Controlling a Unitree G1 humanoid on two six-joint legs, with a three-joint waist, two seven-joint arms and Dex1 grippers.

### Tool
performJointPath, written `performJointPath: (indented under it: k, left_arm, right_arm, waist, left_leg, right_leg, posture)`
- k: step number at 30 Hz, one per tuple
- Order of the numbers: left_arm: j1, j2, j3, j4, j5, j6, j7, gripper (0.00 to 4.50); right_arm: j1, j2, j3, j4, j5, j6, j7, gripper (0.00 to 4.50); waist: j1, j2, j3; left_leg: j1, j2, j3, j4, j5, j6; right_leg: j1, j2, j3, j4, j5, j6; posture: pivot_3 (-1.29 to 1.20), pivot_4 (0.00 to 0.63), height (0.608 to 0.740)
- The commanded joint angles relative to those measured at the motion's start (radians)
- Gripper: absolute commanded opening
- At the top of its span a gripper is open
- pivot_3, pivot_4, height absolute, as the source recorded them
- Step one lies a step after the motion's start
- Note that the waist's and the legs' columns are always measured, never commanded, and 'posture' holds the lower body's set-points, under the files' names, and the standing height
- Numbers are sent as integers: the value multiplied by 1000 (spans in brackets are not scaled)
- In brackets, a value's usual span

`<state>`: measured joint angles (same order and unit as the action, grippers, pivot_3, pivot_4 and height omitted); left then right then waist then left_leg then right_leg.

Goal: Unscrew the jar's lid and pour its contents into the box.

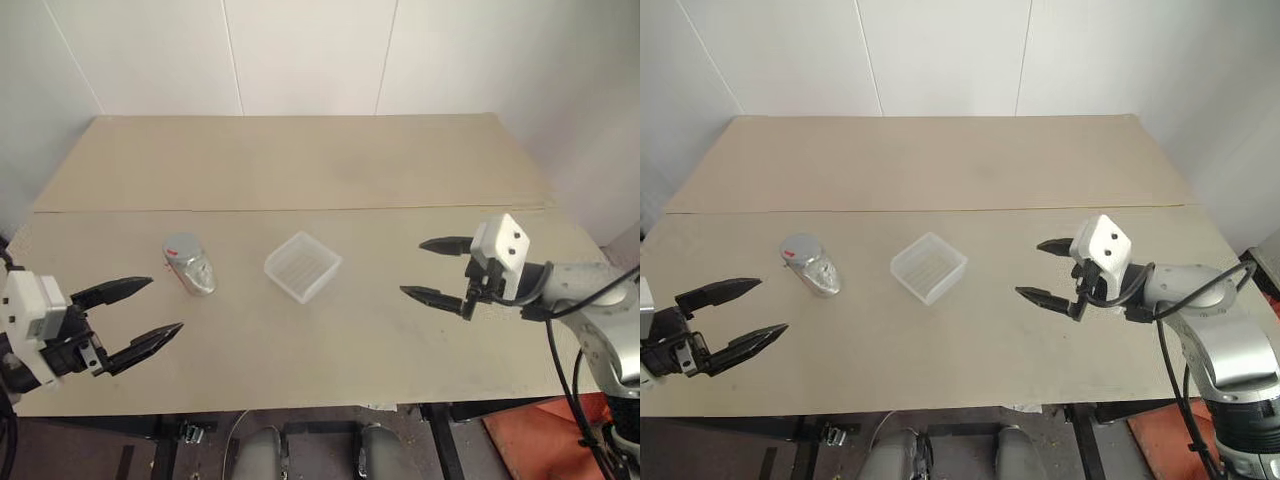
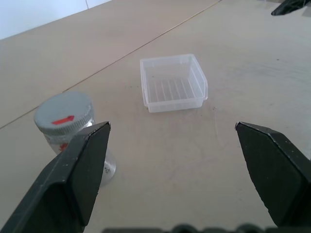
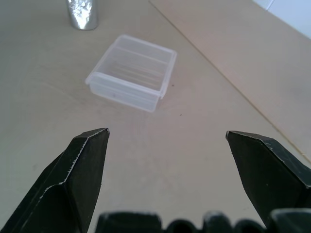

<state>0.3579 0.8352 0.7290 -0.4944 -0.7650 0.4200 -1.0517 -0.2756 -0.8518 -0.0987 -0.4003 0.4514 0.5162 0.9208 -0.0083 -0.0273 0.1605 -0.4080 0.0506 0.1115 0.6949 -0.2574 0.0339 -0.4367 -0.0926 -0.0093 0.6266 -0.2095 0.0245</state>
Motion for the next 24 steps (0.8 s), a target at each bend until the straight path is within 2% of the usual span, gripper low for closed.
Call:
performJointPath:
  k: [1, 8, 13, 15, 18, 21, 24]
  left_arm:
    - [-5, -2, -4, -22, 0, -9, 2, 4482]
    - [-23, -82, -25, -54, 43, -28, 130, 4482]
    - [68, -177, -21, -100, 136, -83, 203, 4482]
    - [85, -240, -55, -112, 199, -121, 272, 4482]
    - [74, -359, -107, -173, 203, -73, 442, 4482]
    - [70, -423, -165, -187, 262, -98, 514, 4482]
    - [24, -447, -207, -139, 324, -139, 564, 4482]
  right_arm:
    - [-9, -19, -41, -31, 0, 12, -22, 4500]
    - [-51, -22, -25, -3, -18, -5, -16, 4500]
    - [-99, -18, 7, 9, -29, -34, 15, 4500]
    - [-122, -5, 22, 15, -23, -46, 33, 4500]
    - [-168, 6, 53, 23, -10, -50, 73, 4500]
    - [-190, 21, 78, 22, 2, -59, 107, 4500]
    - [-208, 39, 112, 19, -15, -71, 115, 4500]
  waist:
    - [0, 0, 0]
    - [-2, 0, 0]
    - [-6, 0, 0]
    - [-5, 0, 0]
    - [-2, 0, 0]
    - [3, -1, -1]
    - [6, -1, -1]
  left_leg:
    - [0, 0, 0, 0, 0, 0]
    - [0, 0, 0, 0, 0, 0]
    - [1, 0, -1, 0, 0, 0]
    - [1, 0, 0, -1, 0, 0]
    - [1, 0, -1, 0, 0, 0]
    - [2, 0, -2, 1, 0, 0]
    - [3, -1, -2, 1, 0, 0]
  right_leg:
    - [0, 0, 0, 0, 0, 0]
    - [0, 0, 0, 0, 0, 0]
    - [0, 0, 1, 0, 0, 0]
    - [0, 1, 1, 0, 0, 0]
    - [1, 0, 2, 0, 0, 0]
    - [3, 0, 1, 0, 0, 0]
    - [4, 0, 1, 0, 0, 0]
  posture:
    - [0, 150, 740]
    - [0, 150, 740]
    - [0, 150, 740]
    - [0, 150, 740]
    - [0, 150, 740]
    - [0, 150, 740]
    - [0, 150, 740]
